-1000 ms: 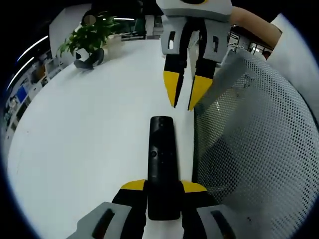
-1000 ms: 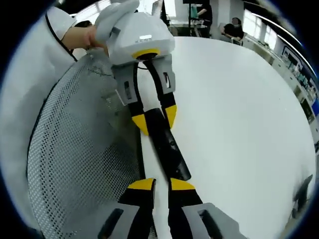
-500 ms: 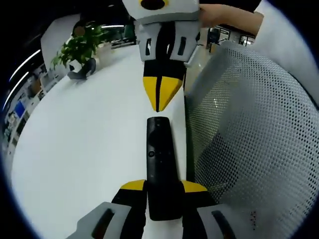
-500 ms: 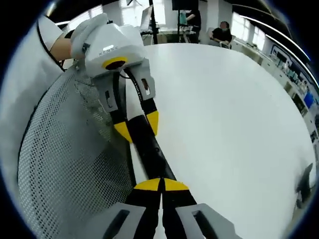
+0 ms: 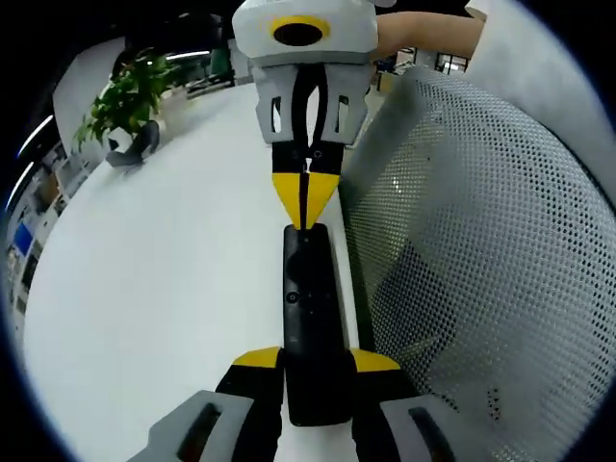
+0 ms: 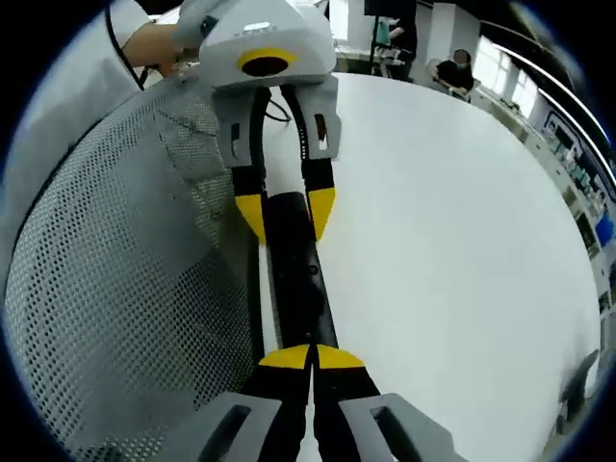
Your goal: Press the specified remote control buttons in sequence, fully releasing each button before pressing the next.
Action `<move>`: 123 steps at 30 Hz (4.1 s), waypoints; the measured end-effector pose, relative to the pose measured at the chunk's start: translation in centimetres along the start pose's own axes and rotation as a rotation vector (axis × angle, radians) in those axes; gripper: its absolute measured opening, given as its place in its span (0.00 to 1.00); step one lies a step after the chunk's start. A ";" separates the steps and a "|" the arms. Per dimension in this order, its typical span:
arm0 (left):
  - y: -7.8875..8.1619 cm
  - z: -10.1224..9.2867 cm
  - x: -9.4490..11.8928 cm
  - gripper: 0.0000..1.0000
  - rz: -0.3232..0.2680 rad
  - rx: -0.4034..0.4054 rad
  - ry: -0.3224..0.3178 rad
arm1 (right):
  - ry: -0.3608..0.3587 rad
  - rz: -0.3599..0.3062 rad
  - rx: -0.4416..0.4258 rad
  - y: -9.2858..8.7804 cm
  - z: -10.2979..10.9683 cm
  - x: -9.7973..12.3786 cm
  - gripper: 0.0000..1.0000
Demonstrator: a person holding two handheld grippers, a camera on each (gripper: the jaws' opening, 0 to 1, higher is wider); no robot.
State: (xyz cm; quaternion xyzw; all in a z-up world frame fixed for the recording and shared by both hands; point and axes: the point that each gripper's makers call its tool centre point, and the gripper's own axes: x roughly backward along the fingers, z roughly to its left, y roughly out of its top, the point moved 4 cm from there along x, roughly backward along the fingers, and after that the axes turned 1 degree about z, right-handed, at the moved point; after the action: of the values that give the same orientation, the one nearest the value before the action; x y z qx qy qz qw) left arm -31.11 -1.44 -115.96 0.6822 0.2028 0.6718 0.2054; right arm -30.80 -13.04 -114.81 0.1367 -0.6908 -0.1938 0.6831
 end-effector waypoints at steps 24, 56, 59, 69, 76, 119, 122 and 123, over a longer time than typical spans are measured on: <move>0.3 0.0 -0.1 0.25 0.082 -0.030 -0.021 | -0.051 -0.055 0.026 1.0 0.4 0.1 0.00; 0.3 0.1 -0.2 0.25 0.074 0.000 -0.006 | -0.043 -0.028 0.142 1.9 0.6 -1.1 0.00; 0.3 0.1 -0.2 0.25 0.065 0.011 -0.003 | -0.057 -0.002 0.203 2.0 0.7 -1.1 0.00; 0.3 0.1 -0.2 0.25 0.052 0.020 0.007 | -0.017 -0.057 0.020 1.9 0.2 -0.8 0.00; 0.1 0.1 -0.1 0.25 0.023 0.027 0.013 | -0.015 -0.107 -0.008 2.1 0.1 -0.8 0.08; -0.6 0.0 -0.3 0.25 -0.216 0.116 0.094 | 0.072 -0.060 0.170 3.1 0.4 -1.8 0.07; -0.7 -0.1 -0.3 0.25 -0.218 0.119 0.097 | 0.022 -0.099 0.039 3.0 0.5 -1.8 0.06; -0.7 -0.1 -0.3 0.25 -0.218 0.120 0.098 | 0.014 -0.112 -0.019 3.0 0.5 -1.8 0.06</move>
State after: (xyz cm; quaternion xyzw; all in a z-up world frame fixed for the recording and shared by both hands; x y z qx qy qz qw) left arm -31.17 -1.03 -116.55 0.6337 0.3254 0.6645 0.2258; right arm -31.01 -9.56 -115.04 0.1700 -0.6753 -0.2374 0.6773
